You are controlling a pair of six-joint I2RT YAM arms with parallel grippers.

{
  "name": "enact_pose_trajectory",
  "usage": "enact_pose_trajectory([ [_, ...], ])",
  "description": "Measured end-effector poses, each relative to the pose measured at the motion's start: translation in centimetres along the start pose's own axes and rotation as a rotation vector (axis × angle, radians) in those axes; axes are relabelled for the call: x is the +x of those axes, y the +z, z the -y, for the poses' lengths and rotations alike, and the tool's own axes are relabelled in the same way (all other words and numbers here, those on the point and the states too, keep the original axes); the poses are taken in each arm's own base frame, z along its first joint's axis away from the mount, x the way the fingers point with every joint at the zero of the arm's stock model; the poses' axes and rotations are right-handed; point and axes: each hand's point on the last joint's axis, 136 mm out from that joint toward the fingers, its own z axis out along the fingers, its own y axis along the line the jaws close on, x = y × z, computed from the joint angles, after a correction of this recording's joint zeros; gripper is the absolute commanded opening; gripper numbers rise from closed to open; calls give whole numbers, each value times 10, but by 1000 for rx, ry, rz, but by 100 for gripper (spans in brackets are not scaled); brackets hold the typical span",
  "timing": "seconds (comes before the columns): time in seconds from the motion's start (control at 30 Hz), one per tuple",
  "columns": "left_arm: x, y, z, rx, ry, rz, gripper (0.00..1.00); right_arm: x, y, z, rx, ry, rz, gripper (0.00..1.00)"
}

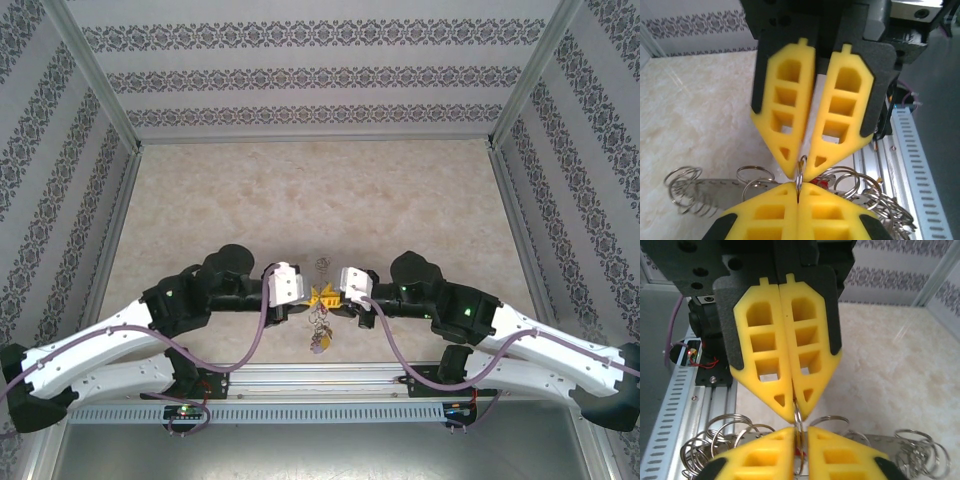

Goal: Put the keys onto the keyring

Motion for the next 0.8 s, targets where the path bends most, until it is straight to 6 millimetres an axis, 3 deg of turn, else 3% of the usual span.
enact_pose_trajectory([
  [0.27, -18, -15, 4, -4, -9, 95, 0, -21, -18, -6, -5, -31, 115, 20],
  [0.37, -20, -14, 5, 3, -14, 105, 0, -22, -18, -8, -16, -30, 122, 19],
  [0.57, -21, -14, 7, 15, -21, 111, 0, -24, -18, -9, -29, -17, 131, 8],
  [0.8, -22, -14, 7, 14, -25, 123, 0, -18, -10, -9, -37, -4, 100, 9],
])
